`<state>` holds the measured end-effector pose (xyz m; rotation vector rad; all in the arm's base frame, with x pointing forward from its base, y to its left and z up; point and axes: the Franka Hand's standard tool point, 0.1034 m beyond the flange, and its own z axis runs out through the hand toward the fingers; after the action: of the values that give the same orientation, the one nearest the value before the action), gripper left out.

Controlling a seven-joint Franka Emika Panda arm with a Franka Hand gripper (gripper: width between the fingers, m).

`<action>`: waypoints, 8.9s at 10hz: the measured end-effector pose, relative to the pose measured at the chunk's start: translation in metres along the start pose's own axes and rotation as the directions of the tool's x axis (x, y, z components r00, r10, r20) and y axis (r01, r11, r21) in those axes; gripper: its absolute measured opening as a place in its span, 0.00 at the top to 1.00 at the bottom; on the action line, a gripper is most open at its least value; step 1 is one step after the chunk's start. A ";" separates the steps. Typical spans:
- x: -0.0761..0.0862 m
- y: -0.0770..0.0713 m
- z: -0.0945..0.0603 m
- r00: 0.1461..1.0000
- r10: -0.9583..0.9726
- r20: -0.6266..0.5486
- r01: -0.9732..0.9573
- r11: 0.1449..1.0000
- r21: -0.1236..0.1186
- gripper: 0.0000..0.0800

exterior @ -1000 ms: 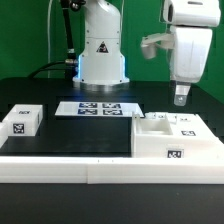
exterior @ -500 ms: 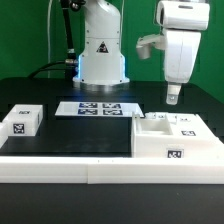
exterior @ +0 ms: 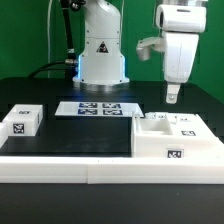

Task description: Assemble cabinet

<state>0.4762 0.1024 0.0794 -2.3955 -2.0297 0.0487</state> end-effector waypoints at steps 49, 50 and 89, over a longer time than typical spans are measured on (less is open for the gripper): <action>-0.037 -0.027 0.016 1.000 0.031 0.003 -0.031 0.999 0.026 0.91; -0.036 -0.023 0.015 0.999 0.034 -0.001 -0.034 0.999 0.020 0.91; -0.029 0.102 0.018 0.994 -0.106 -0.025 0.104 0.992 -0.065 0.91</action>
Offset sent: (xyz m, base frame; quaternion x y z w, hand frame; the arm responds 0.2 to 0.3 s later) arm 0.0000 0.0000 0.0000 0.0000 0.0000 0.0000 1.0000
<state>0.5714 0.0563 0.0603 -2.3053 -2.1733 -0.0512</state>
